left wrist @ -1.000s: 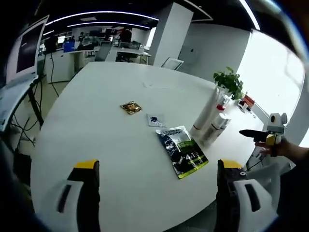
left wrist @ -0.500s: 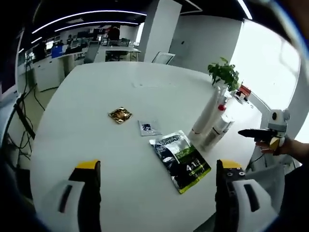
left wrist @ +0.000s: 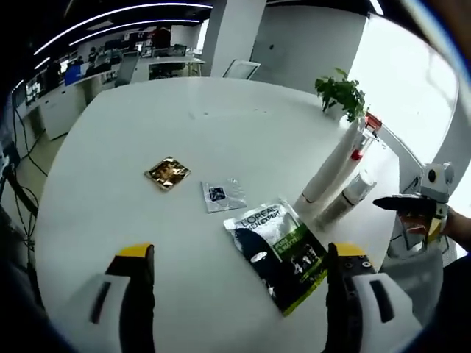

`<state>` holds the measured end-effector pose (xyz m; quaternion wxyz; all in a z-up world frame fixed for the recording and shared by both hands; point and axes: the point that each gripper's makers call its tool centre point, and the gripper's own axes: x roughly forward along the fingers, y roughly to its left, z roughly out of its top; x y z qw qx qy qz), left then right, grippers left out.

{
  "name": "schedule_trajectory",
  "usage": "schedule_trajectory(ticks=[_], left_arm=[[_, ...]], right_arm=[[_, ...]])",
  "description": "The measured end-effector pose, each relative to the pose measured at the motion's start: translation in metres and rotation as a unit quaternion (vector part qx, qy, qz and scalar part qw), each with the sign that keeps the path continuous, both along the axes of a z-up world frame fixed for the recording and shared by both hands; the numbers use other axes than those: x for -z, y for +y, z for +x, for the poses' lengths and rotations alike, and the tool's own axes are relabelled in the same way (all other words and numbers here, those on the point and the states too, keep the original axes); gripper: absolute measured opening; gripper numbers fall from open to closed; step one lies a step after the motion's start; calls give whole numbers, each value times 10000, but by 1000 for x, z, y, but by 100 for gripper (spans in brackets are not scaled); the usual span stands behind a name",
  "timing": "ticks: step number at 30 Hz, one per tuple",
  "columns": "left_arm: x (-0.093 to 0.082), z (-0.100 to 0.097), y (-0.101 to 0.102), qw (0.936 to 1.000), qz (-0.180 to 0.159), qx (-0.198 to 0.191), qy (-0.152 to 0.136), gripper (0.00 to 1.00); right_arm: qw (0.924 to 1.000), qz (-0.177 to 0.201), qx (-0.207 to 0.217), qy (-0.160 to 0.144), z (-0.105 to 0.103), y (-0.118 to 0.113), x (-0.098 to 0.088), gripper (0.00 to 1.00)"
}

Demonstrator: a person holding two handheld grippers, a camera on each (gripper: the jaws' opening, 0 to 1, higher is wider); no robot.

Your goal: Arrange the skincare products in the storage area until every visible bottle or jar stands upright without overlapping.

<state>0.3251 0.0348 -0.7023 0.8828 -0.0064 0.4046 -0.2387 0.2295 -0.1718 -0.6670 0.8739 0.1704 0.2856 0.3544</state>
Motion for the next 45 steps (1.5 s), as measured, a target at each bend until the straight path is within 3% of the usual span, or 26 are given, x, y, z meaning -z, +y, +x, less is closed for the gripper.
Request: schedule_trajectory(ticks=[4, 13, 23, 28, 33, 45], left_arm=[[7, 11, -9, 9999, 158, 5, 49, 95], [31, 40, -17, 9962, 868, -15, 9, 93], [48, 65, -27, 9948, 923, -436, -27, 79], [49, 78, -29, 9919, 1203, -302, -263, 74], [57, 90, -28, 9901, 1333, -404, -172, 72], [64, 94, -24, 9873, 1518, -436, -153, 59]], right_arm=[[10000, 16, 7, 46, 1, 1, 1, 100], [9999, 41, 55, 120, 3, 2, 5, 100], [9993, 63, 257, 263, -1, -10, 16, 100], [9988, 58, 325, 357, -3, -14, 22, 100], [9982, 136, 463, 345, 4, -20, 19, 100], [9977, 112, 590, 320, 9, -25, 17, 100]])
